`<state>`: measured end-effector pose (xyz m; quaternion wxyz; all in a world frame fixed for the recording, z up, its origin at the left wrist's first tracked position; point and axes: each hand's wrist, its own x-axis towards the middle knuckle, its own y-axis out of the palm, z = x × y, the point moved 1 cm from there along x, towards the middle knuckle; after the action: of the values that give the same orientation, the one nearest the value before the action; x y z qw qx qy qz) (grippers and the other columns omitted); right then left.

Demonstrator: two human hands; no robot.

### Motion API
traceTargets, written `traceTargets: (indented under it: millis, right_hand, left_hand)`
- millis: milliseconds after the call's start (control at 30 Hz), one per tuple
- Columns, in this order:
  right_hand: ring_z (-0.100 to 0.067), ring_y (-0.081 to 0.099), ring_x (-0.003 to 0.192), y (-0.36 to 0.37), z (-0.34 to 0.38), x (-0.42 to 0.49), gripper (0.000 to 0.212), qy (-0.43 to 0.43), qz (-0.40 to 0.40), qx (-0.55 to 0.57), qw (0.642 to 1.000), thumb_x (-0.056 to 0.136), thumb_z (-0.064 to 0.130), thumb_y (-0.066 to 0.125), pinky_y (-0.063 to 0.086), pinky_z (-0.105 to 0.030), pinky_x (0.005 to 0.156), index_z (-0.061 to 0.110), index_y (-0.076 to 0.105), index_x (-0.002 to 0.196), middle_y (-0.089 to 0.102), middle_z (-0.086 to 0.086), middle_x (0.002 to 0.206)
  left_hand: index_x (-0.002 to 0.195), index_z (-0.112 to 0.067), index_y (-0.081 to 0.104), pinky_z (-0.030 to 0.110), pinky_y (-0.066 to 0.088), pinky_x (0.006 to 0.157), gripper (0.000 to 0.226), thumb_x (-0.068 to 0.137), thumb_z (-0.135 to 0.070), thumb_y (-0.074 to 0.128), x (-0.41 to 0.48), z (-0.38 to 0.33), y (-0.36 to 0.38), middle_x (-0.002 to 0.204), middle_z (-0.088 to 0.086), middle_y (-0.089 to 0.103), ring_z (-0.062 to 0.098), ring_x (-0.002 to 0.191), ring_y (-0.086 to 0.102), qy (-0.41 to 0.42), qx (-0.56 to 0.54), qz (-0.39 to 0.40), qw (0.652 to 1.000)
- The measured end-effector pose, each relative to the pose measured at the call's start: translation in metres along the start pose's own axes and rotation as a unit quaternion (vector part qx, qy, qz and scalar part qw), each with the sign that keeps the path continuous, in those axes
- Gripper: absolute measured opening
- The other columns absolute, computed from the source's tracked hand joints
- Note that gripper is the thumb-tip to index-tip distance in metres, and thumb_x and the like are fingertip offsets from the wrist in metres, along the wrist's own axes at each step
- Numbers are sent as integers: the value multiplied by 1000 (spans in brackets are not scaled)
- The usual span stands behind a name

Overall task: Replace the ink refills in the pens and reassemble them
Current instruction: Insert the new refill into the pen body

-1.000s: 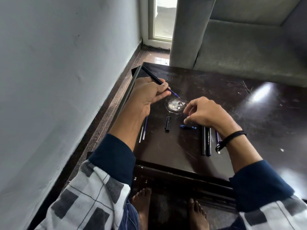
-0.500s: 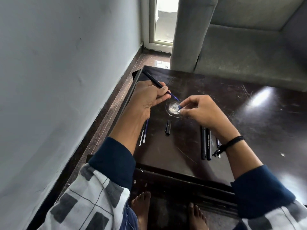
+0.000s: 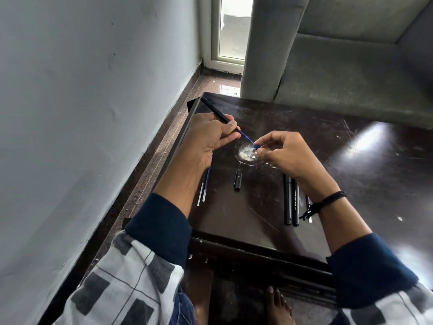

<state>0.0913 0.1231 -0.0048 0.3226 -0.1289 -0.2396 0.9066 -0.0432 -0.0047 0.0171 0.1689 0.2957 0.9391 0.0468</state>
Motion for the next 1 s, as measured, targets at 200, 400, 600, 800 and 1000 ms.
traceTargets:
  millis: [200,400,600,800,1000]
  right_hand:
    - [-7,63,71,4,6,-3,12,-13,9,11,1000,91,10,73,50,-26,73,22,76,91,72,4,79]
    - [-8,64,74,5,7,-4,14,-37,-12,25,999,91,12,74,52,-25,72,25,76,91,73,2,81]
    - [-7,66,73,5,7,-4,17,-55,-44,67,995,86,9,81,53,-25,70,25,76,86,74,2,80]
    - [-7,68,73,6,9,-5,20,-69,-68,86,992,82,8,84,55,-25,70,25,73,80,75,4,77]
    - [-5,68,72,6,9,-4,20,-79,-75,85,990,82,9,85,54,-24,70,26,74,79,75,6,76]
  left_hand:
    - [89,0,69,24,62,69,11,89,10,65,-3,3,5,88,16,71,23,86,74,6,16,18,1000]
    - [92,0,68,26,63,73,11,90,10,64,-4,5,10,90,16,69,20,84,73,3,28,31,999]
    - [87,-4,70,26,62,74,12,88,7,67,-4,9,13,86,13,71,14,75,74,-1,33,36,999]
    - [83,-5,69,24,62,71,12,88,6,69,-5,8,15,81,10,70,15,75,72,-10,13,36,999]
    - [82,-4,70,24,62,69,11,87,6,70,-5,9,15,79,10,71,16,75,72,-15,8,33,999]
